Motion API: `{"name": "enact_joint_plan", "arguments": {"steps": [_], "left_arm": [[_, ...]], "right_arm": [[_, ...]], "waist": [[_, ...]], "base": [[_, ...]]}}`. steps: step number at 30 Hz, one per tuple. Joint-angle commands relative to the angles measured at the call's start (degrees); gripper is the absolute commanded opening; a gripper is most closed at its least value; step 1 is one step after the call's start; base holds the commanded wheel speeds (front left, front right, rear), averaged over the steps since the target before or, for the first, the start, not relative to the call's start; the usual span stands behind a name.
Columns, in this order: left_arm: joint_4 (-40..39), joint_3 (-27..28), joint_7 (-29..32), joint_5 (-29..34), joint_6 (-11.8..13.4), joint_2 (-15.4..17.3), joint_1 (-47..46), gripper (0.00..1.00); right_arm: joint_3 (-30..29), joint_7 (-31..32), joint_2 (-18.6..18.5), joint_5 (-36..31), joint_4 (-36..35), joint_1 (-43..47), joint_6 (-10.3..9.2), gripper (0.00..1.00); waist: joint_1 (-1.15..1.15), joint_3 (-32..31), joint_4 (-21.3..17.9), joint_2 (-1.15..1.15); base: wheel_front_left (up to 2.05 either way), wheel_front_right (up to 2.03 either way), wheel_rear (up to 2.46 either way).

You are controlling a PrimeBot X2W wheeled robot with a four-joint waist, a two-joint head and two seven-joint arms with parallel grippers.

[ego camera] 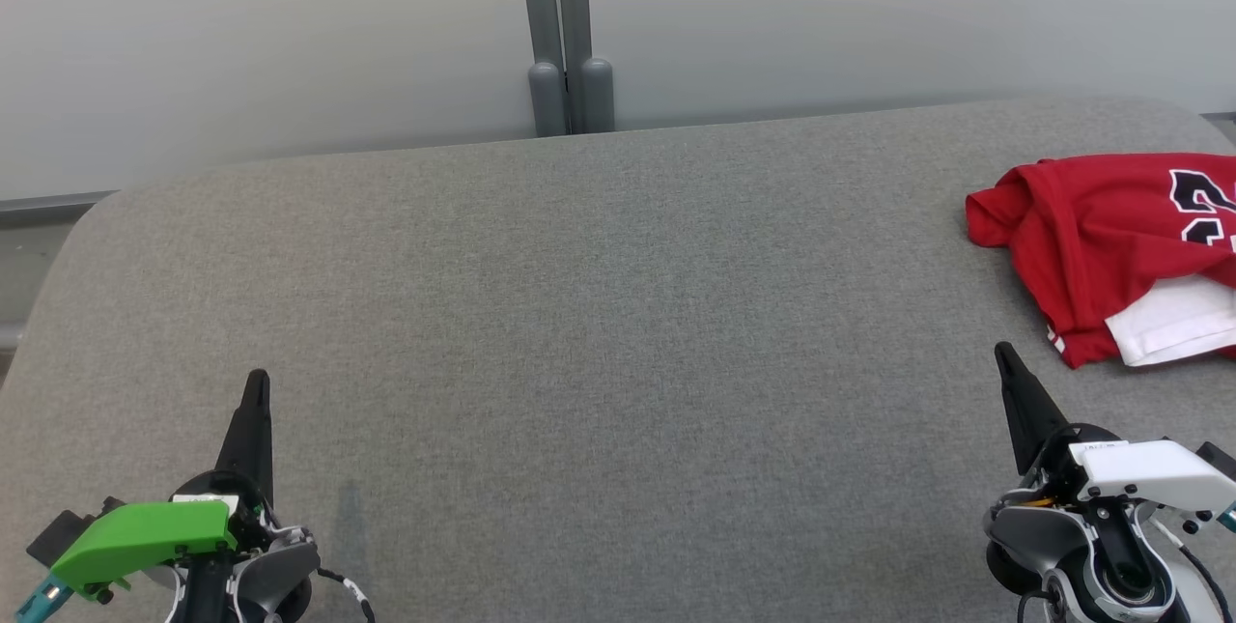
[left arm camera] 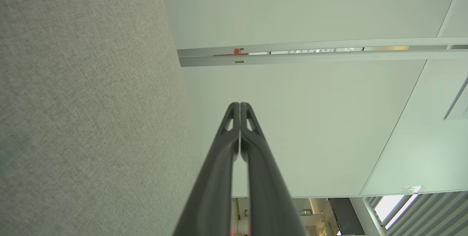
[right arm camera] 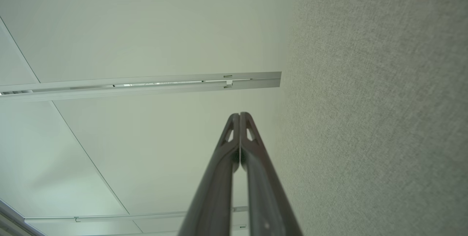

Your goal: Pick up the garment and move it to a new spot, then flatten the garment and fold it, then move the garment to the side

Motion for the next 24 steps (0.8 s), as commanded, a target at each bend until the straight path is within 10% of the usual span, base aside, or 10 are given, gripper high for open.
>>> {"name": "enact_joint_plan", "arguments": {"steps": [1,24], "left_arm": [[0.1,0.1,0.2,0.0,-0.3,0.3,-0.6,0.0],[0.1,0.1,0.2,0.0,-0.4,0.3,-0.6,0.0]], "right_arm": [[-0.1,0.3,-0.1,0.3,0.1,-0.4,0.04,0.0],[-0.1,0.2,-0.1,0.4,0.1,-0.4,0.04,0.0]], "waist": [[0.0,0.0,0.0,0.0],[0.0,0.0,0.0,0.0]], "base": [[0.0,0.0,0.0],[0.0,0.0,0.0]]}}
